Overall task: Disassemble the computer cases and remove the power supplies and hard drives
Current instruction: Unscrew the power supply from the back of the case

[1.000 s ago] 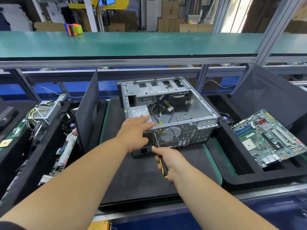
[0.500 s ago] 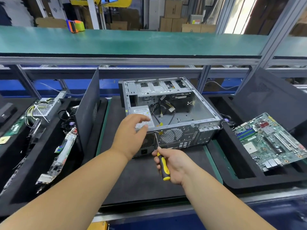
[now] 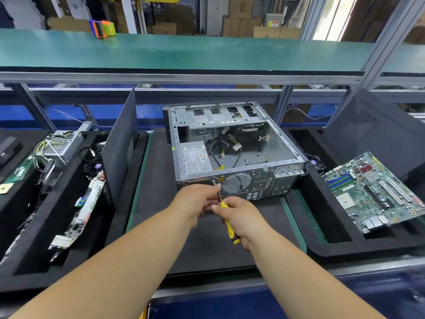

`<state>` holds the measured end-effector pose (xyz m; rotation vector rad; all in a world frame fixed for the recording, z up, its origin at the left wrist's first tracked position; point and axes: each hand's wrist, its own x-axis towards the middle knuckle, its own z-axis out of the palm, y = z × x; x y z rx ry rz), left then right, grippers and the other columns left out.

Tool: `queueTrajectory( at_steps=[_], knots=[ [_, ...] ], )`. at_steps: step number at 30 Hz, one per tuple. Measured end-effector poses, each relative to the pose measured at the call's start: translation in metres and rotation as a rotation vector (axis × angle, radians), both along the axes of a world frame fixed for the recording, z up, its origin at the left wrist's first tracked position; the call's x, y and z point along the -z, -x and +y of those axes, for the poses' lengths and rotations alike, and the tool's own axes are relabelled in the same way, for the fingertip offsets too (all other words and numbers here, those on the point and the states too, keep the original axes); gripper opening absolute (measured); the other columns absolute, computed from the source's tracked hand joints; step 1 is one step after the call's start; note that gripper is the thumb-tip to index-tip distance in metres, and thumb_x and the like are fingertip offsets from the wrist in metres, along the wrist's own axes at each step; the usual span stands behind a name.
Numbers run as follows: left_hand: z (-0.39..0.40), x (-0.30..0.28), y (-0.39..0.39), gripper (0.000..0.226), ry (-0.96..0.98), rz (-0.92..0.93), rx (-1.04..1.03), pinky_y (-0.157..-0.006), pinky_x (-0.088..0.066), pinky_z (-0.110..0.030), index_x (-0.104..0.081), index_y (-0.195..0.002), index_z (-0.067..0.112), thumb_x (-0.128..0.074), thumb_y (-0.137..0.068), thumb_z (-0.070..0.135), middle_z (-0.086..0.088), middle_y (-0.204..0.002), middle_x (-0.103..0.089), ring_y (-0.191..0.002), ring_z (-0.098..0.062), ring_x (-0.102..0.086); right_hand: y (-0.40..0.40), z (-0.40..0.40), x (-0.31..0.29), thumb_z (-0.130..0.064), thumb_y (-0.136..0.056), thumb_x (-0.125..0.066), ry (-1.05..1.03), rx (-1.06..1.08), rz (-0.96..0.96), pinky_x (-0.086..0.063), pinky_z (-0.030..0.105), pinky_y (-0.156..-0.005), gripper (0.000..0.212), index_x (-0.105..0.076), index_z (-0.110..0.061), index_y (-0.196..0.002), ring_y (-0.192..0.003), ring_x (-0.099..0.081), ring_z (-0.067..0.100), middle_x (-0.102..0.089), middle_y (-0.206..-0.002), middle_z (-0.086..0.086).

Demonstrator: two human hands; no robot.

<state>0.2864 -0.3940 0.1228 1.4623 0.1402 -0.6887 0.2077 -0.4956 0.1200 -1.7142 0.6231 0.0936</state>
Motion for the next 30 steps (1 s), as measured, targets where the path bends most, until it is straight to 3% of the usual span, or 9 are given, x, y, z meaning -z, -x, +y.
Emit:
queueTrajectory(
  at_steps=[6,11,14,21,26,30],
  knots=[
    [-0.008,0.002,-0.002,0.011,0.017,0.007,-0.075,-0.049,-0.051,-0.019,-0.069,-0.079,0.007,-0.074,-0.086,0.014,-0.005,-0.069,-0.067,-0.052,-0.010,-0.061,0.001,-0.003,-0.004,-0.031,-0.091,-0.069,-0.014,-0.014,-0.008,-0.036,0.026,-0.055,0.026,-0.068,-0.006,-0.090,-0.063,-0.049,0.013,-0.057,-0.066,0.001],
    [-0.009,0.006,-0.004,0.014,0.041,0.007,-0.093,-0.048,-0.049,-0.015,-0.069,-0.075,0.007,-0.072,-0.087,0.011,-0.002,-0.061,-0.068,-0.048,-0.007,-0.061,0.005,-0.011,-0.003,-0.030,-0.104,-0.044,-0.492,0.034,0.033,-0.037,0.023,-0.052,0.038,-0.069,-0.008,-0.087,-0.053,-0.056,0.010,-0.061,-0.061,0.005],
    [-0.008,0.008,-0.003,0.010,0.067,0.008,-0.099,-0.049,-0.049,-0.014,-0.071,-0.079,0.007,-0.070,-0.089,0.011,0.000,-0.064,-0.071,-0.051,-0.004,-0.062,0.010,-0.014,0.000,-0.025,-0.103,-0.039,-0.585,-0.009,0.028,-0.038,0.025,-0.059,0.039,-0.070,-0.003,-0.095,-0.056,-0.058,0.011,-0.063,-0.064,0.008],
    [-0.003,0.008,-0.002,0.016,0.105,0.002,-0.054,-0.050,-0.049,-0.014,-0.072,-0.084,0.008,-0.061,-0.095,0.009,0.002,-0.065,-0.071,-0.050,-0.003,-0.060,0.014,-0.011,0.007,-0.023,-0.101,-0.049,-0.542,-0.046,-0.034,-0.038,0.022,-0.048,0.028,-0.068,-0.003,-0.106,-0.061,-0.051,0.014,-0.065,-0.067,0.006],
    [0.001,0.008,-0.001,0.014,0.137,0.024,-0.022,-0.058,-0.052,-0.014,-0.072,-0.088,0.009,-0.060,-0.096,0.011,0.003,-0.068,-0.072,-0.059,-0.004,-0.064,0.013,-0.008,0.014,-0.022,-0.098,-0.056,-0.489,-0.012,-0.059,-0.039,0.021,-0.045,0.021,-0.067,-0.005,-0.103,-0.053,-0.053,0.010,-0.064,-0.065,0.005],
    [0.001,0.008,0.000,0.010,0.160,0.035,-0.035,-0.060,-0.053,-0.014,-0.071,-0.093,0.009,-0.062,-0.095,0.012,0.001,-0.074,-0.073,-0.065,-0.006,-0.067,0.014,-0.007,0.020,-0.024,-0.092,-0.066,-0.319,0.065,-0.079,-0.037,0.021,-0.043,0.012,-0.069,-0.013,-0.095,-0.055,-0.052,0.012,-0.063,-0.061,0.001]
  ],
)
